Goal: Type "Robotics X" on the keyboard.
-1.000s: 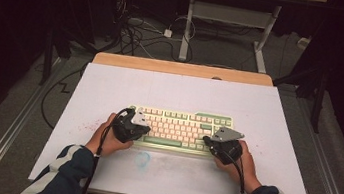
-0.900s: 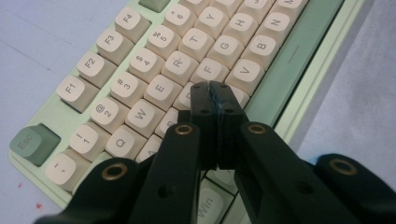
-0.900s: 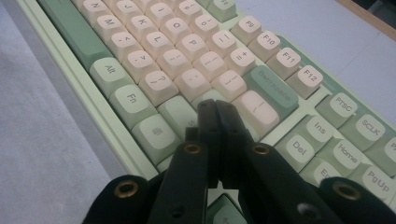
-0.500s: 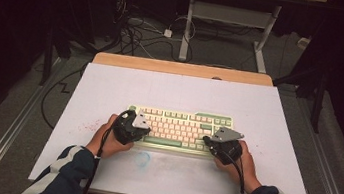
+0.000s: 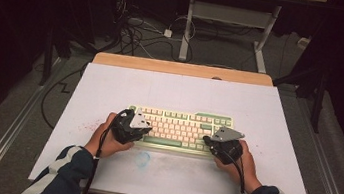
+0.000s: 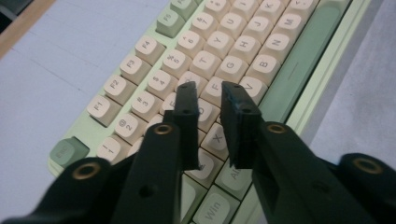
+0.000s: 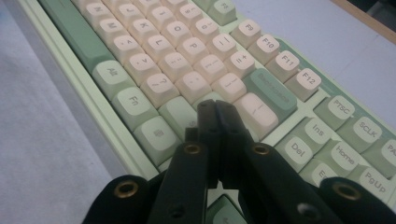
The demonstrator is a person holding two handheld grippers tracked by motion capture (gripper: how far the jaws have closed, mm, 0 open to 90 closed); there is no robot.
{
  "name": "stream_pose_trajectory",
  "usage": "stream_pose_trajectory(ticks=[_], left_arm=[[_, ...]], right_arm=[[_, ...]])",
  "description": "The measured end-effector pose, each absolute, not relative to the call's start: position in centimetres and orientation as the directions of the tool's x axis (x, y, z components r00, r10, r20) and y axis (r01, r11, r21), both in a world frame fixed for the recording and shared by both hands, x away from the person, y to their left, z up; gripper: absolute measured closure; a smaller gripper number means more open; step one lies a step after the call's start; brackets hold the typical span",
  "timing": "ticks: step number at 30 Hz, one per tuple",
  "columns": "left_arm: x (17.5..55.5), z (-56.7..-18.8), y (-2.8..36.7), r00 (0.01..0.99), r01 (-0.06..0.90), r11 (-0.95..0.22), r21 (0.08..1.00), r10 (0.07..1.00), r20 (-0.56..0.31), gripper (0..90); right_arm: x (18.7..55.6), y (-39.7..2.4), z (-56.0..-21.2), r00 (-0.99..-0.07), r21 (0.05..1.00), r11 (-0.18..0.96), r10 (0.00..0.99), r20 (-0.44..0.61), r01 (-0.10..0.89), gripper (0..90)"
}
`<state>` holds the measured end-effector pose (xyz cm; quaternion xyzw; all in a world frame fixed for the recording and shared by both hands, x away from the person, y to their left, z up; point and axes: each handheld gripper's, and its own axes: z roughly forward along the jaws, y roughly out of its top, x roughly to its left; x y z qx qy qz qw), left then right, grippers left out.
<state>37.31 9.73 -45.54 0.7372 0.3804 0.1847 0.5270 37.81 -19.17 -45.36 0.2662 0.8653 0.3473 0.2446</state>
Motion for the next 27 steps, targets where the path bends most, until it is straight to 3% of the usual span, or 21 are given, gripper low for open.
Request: stream_pose_trajectory(ticks=[5, 15, 19, 27], left_arm=[[37.4, -45.2, 10.0, 0.618, 0.335, -0.116, 0.935, 0.776, -0.125, 56.9], [37.4, -44.9, 10.2, 0.597, 0.309, -0.079, 0.948, 0.792, -0.128, 41.0], [37.3, -44.8, 10.2, 0.595, 0.303, -0.066, 0.951, 0.792, -0.135, 31.5], [37.2, -44.7, 10.2, 0.59, 0.292, -0.04, 0.956, 0.794, -0.147, 20.4]], right_arm=[[37.6, -19.3, -44.5, -0.736, 0.754, 0.595, 0.636, -0.232, 0.277, 88.6], [37.4, -19.9, -43.3, -0.716, 0.796, 0.555, 0.656, -0.239, 0.242, 79.9], [37.3, -20.0, -43.2, -0.699, 0.806, 0.544, 0.67, -0.25, 0.232, 69.1], [37.5, -20.1, -43.1, -0.638, 0.821, 0.51, 0.728, -0.252, 0.258, 35.0]])
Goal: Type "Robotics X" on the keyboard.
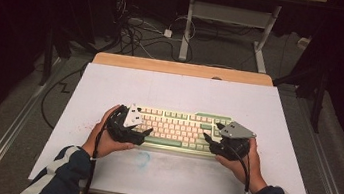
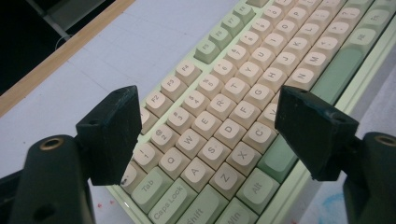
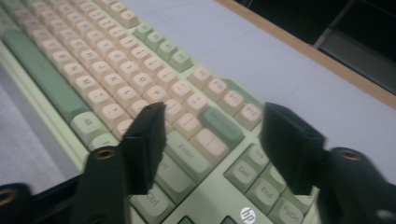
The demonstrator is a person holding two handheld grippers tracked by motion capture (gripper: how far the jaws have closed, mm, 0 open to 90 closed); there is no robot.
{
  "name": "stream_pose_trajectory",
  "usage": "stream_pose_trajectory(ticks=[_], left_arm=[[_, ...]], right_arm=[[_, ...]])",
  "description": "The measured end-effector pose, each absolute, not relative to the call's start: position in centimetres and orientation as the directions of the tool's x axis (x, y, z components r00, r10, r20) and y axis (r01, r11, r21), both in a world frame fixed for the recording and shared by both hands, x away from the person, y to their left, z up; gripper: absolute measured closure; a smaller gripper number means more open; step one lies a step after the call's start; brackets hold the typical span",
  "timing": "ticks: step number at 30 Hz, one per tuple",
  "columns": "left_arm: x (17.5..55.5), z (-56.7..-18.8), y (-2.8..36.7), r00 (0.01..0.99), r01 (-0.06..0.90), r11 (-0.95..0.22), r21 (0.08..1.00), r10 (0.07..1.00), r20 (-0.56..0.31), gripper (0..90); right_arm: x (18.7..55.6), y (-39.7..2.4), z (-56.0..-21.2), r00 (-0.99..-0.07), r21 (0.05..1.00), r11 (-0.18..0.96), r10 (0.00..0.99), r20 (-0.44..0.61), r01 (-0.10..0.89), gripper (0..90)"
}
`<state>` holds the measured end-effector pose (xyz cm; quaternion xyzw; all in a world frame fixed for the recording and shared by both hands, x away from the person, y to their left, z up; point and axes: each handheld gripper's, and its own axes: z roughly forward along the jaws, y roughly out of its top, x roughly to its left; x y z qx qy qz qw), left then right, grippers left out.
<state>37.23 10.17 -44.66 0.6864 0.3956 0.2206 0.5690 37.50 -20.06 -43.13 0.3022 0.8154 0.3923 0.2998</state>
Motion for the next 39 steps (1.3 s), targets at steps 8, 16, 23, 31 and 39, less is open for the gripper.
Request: stream_pose_trajectory(ticks=[8, 16, 23, 31, 39], left_arm=[[36.9, -44.5, 10.1, 0.609, 0.282, -0.033, 0.959, 0.778, -0.153, 20.5], [37.5, -44.8, 10.2, 0.59, 0.269, -0.037, 0.962, 0.796, -0.134, 18.8], [37.5, -44.7, 10.4, 0.589, 0.249, -0.044, 0.967, 0.8, -0.116, 19.3], [36.1, -44.0, 10.3, 0.599, 0.215, -0.051, 0.975, 0.795, -0.091, 20.3], [35.2, -43.4, 10.3, 0.599, 0.196, -0.031, 0.98, 0.795, -0.095, 20.3]], right_arm=[[37.7, -19.9, -43.2, -0.618, 0.835, 0.484, 0.748, -0.242, 0.26, 17.8], [37.6, -19.4, -43.2, -0.604, 0.834, 0.495, 0.75, -0.27, 0.243, 19.1], [37.4, -19.5, -43.1, -0.59, 0.837, 0.498, 0.755, -0.288, 0.229, 20.1], [36.1, -20.0, -42.5, -0.572, 0.844, 0.495, 0.761, -0.306, 0.208, 21.8], [35.0, -19.9, -41.6, -0.57, 0.856, 0.485, 0.76, -0.313, 0.177, 21.7]])
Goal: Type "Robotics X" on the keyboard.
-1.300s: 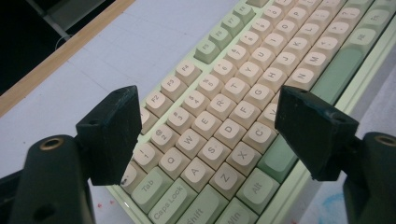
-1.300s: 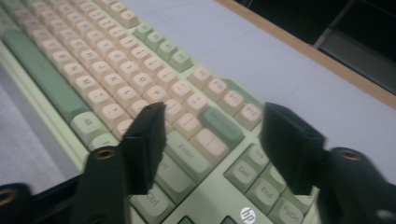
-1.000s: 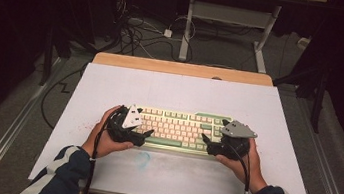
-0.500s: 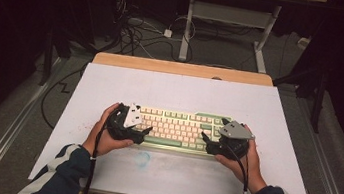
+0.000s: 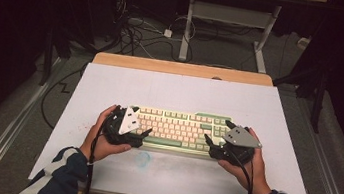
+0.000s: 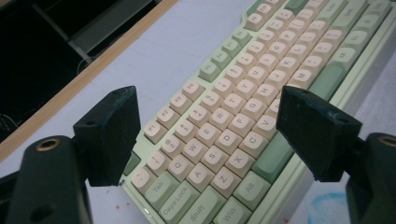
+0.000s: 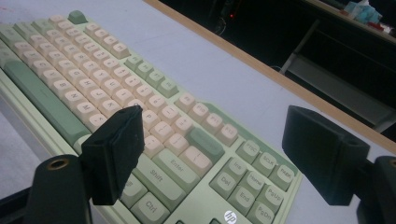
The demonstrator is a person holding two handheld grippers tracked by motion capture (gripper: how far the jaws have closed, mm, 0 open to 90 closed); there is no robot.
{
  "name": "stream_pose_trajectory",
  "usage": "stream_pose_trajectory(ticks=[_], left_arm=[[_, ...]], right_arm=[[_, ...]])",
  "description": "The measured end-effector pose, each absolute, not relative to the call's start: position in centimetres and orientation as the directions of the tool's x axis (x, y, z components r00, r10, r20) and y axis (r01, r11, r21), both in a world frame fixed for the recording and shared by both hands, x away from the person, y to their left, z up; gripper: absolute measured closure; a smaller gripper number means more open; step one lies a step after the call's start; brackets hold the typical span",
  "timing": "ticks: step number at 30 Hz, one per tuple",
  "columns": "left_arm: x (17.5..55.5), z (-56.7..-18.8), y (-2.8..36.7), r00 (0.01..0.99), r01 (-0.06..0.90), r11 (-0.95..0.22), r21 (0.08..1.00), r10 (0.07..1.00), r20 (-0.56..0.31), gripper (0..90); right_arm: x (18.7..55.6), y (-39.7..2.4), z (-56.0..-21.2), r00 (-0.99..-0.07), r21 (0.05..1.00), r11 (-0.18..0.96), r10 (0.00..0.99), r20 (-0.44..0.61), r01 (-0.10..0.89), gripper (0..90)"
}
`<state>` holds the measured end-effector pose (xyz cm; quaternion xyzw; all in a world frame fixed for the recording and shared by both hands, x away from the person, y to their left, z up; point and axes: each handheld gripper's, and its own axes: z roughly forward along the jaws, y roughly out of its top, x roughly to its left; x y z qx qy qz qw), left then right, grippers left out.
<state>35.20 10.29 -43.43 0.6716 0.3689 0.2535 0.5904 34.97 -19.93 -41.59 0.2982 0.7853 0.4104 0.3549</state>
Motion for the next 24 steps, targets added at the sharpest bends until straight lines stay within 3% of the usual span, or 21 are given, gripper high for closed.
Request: stream_pose_trajectory(ticks=[6, 24], left_arm=[[34.9, -43.4, 10.3, 0.593, 0.183, -0.024, 0.983, 0.8, -0.091, 19.7], [33.6, -43.8, 10.5, 0.584, 0.198, -0.055, 0.979, 0.809, -0.073, 20.5]], right_arm=[[34.6, -20.0, -41.7, -0.555, 0.859, 0.482, 0.768, -0.319, 0.172, 24.6], [32.8, -20.7, -41.2, -0.562, 0.863, 0.483, 0.759, -0.33, 0.145, 22.6]])
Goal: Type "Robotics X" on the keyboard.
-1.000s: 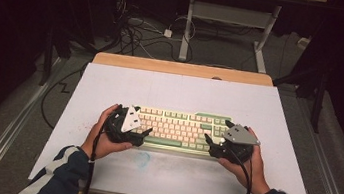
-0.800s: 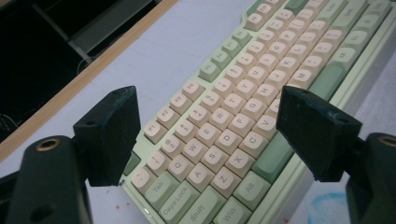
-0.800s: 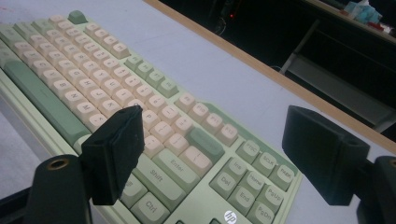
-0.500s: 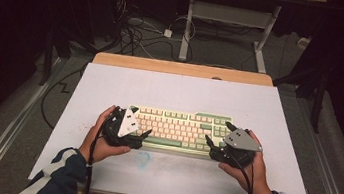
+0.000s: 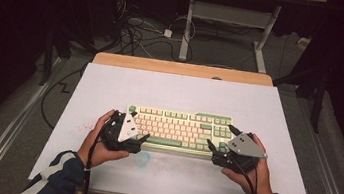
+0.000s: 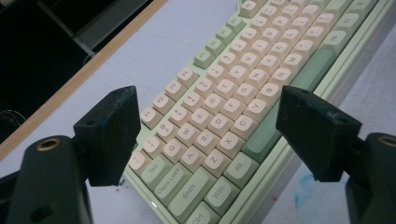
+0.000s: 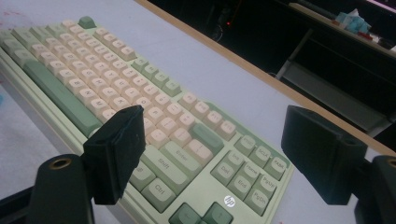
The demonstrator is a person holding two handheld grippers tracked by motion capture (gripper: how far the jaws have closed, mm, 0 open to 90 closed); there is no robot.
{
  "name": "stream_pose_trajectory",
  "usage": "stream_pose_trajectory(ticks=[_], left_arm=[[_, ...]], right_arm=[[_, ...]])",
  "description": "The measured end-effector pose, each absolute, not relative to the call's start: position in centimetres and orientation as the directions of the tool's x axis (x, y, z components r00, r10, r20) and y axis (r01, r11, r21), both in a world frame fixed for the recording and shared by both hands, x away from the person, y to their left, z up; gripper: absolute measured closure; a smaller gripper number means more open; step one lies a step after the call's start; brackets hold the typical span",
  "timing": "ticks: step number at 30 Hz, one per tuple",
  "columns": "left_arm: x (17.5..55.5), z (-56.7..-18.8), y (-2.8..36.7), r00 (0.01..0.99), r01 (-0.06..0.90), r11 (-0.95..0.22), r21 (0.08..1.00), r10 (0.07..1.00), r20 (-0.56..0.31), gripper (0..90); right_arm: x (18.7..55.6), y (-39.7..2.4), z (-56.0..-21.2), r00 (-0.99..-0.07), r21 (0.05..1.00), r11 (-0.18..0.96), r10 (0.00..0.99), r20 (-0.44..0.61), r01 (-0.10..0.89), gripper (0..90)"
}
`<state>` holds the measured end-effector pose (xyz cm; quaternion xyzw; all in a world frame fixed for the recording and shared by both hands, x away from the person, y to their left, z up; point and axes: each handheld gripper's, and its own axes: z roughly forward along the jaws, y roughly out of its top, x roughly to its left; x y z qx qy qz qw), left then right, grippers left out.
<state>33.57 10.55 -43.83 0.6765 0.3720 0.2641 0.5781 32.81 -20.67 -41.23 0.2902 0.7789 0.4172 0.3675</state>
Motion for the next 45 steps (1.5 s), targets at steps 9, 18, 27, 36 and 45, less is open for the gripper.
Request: stream_pose_trajectory(ticks=[9, 18, 27, 36, 45], left_arm=[[32.3, -44.2, 11.9, 0.561, 0.196, -0.051, 0.979, 0.825, -0.069, 21.3], [31.2, -44.4, 12.9, 0.571, 0.193, -0.03, 0.981, 0.816, -0.087, 20.5], [30.8, -44.8, 13.8, 0.561, 0.19, -0.044, 0.981, 0.825, -0.072, 18.4], [30.5, -45.7, 14.9, 0.548, 0.202, -0.065, 0.977, 0.835, -0.058, 17.9], [30.7, -46.7, 16.2, 0.522, 0.21, -0.08, 0.974, 0.852, -0.042, 16.1]], right_arm=[[31.7, -21.1, -41.4, -0.556, 0.848, 0.514, 0.747, -0.365, 0.133, 22.6], [31.1, -21.5, -41.7, -0.561, 0.846, 0.512, 0.749, -0.353, 0.151, 22.6], [30.7, -22.7, -41.9, -0.548, 0.846, 0.509, 0.758, -0.354, 0.158, 22.5], [30.5, -24.4, -42.1, -0.532, 0.842, 0.509, 0.77, -0.353, 0.178, 22.6], [30.2, -25.7, -42.9, -0.513, 0.822, 0.533, 0.773, -0.374, 0.203, 22.3]])
